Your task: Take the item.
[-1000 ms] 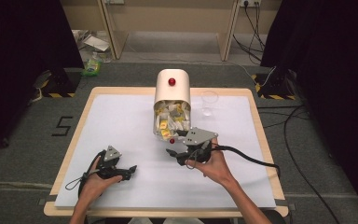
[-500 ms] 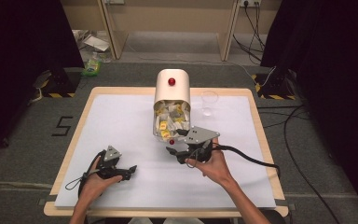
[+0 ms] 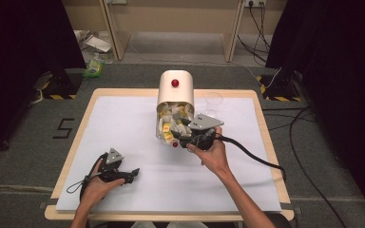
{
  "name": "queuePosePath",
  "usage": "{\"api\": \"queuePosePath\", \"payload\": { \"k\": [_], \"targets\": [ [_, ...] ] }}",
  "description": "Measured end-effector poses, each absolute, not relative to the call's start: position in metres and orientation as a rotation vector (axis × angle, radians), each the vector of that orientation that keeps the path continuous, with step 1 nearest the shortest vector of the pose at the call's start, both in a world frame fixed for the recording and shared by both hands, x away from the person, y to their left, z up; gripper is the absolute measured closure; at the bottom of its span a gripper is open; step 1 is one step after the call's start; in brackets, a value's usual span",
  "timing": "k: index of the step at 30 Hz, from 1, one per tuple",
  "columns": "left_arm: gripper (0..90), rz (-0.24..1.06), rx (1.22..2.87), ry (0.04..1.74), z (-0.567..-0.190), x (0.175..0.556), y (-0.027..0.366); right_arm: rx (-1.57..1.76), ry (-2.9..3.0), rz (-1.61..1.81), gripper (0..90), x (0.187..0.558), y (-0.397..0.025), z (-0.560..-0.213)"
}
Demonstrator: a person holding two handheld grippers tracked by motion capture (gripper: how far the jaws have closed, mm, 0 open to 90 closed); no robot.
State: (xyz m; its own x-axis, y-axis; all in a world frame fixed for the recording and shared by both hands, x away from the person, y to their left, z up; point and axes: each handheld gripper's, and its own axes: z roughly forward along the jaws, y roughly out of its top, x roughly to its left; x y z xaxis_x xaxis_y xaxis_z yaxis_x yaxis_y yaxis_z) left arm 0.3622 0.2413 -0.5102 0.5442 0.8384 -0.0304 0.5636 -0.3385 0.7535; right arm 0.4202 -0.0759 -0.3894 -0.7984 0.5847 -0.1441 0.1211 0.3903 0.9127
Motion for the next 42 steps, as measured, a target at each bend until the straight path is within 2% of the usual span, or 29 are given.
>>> {"api": "queuePosePath", "payload": {
  "k": [8,19,21,24,25,31,42],
  "targets": [
    [11.4,0.477,2.044,1.127,-0.51,0.362,0.241,0.641,2.223,1.3,50.8,0.424,-0.057,-0.394],
    [11.4,0.476,2.043,1.129,-0.51,0.362,0.241,0.665,2.213,1.202,60.4,0.428,-0.051,-0.399],
    [11.4,0.476,2.043,1.129,-0.51,0.362,0.241,0.644,2.221,1.186,69.5,0.427,-0.053,-0.399],
    [11.4,0.477,2.043,1.128,-0.51,0.362,0.241,0.633,2.221,1.194,74.0,0.427,-0.054,-0.398],
    [11.4,0.477,2.044,1.128,-0.51,0.362,0.241,0.62,2.227,1.2,79.3,0.427,-0.055,-0.397],
    [11.4,0.477,2.044,1.128,-0.51,0.362,0.241,0.581,2.238,1.2,88.9,0.426,-0.057,-0.396],
    [11.4,0.477,2.047,1.127,-0.51,0.362,0.242,0.545,2.152,1.299,90.0,0.418,-0.073,-0.372]
  ]
}}
